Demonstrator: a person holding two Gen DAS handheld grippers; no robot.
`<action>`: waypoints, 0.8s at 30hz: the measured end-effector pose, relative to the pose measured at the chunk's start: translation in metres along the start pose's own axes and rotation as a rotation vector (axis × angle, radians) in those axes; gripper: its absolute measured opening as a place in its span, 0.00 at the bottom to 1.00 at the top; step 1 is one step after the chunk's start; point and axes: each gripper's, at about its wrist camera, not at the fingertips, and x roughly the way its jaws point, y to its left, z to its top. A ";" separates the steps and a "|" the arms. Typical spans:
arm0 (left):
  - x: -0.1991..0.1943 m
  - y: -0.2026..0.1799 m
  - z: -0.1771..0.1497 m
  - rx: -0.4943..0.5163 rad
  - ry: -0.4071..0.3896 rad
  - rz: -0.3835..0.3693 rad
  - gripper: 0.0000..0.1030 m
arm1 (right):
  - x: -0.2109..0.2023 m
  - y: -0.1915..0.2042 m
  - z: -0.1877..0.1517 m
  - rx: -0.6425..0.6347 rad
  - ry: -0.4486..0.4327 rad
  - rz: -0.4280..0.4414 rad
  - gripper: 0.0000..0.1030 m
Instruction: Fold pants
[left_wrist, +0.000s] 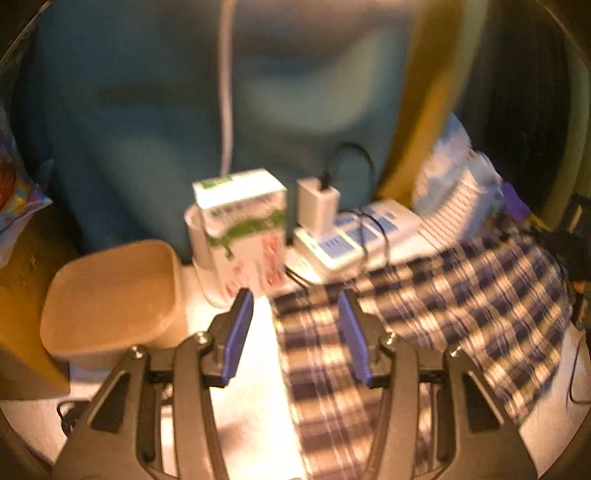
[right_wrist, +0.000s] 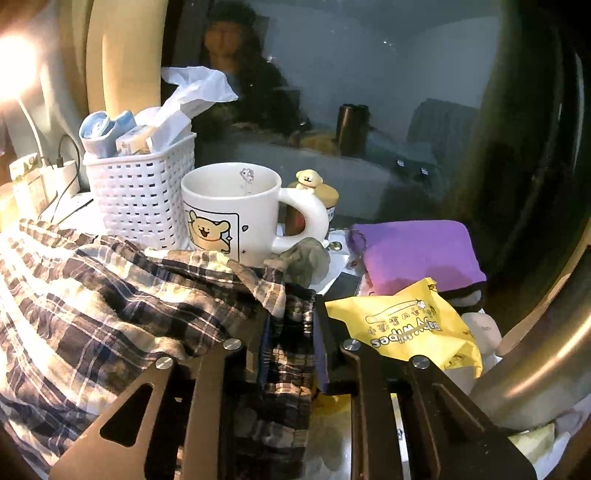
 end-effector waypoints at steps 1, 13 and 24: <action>-0.003 -0.007 -0.007 0.013 0.017 -0.015 0.48 | -0.005 0.001 0.000 -0.003 -0.011 -0.017 0.30; -0.066 -0.033 -0.066 0.023 0.052 -0.047 0.48 | -0.070 0.008 -0.019 0.017 -0.053 0.110 0.60; -0.108 -0.100 -0.124 0.049 0.019 -0.189 0.57 | -0.105 0.003 -0.078 0.017 0.091 0.278 0.64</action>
